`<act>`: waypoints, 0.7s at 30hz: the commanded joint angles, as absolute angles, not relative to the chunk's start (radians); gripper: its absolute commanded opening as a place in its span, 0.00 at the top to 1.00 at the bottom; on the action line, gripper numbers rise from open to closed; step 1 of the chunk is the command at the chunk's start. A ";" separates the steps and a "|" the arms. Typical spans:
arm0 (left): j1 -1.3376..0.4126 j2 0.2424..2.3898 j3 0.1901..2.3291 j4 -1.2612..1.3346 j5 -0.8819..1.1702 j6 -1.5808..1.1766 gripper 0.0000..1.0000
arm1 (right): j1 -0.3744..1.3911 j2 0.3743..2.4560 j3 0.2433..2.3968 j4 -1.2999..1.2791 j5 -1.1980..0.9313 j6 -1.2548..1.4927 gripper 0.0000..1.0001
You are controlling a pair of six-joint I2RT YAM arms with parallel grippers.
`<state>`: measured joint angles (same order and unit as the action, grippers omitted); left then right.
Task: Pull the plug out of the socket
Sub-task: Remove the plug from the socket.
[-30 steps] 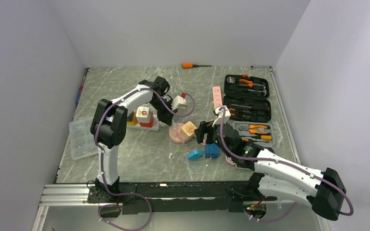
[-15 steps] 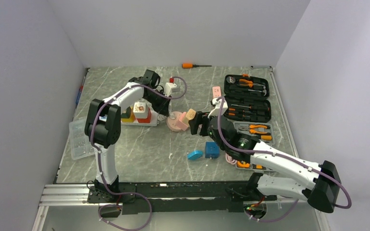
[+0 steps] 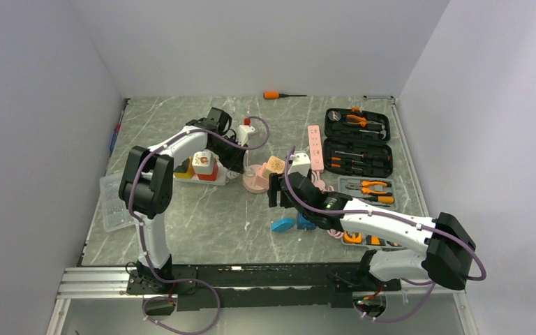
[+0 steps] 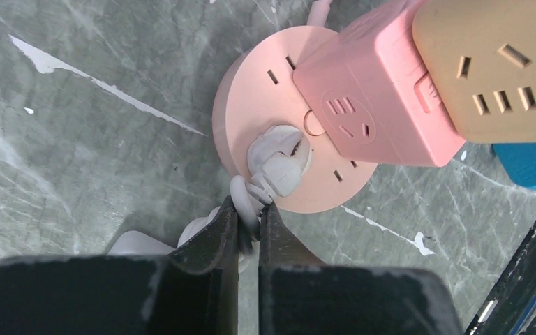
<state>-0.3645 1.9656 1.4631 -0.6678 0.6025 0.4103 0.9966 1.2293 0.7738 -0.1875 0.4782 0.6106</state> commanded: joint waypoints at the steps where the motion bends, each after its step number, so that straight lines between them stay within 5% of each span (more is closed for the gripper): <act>1: -0.395 1.914 1.413 -0.702 0.586 0.464 0.84 | 0.999 1.234 0.784 -0.168 0.498 0.633 0.21; 14: -0.449 1.885 1.301 -0.826 0.656 0.694 0.62 | 0.996 1.249 0.795 -0.189 0.559 0.637 0.16; 19: -0.460 1.870 1.293 -0.787 0.595 0.708 0.43 | 0.995 1.218 0.775 -0.190 0.575 0.643 0.15; 21: -0.460 1.879 1.330 -0.790 0.586 0.713 0.28 | 0.992 1.213 0.775 -0.194 0.579 0.645 0.15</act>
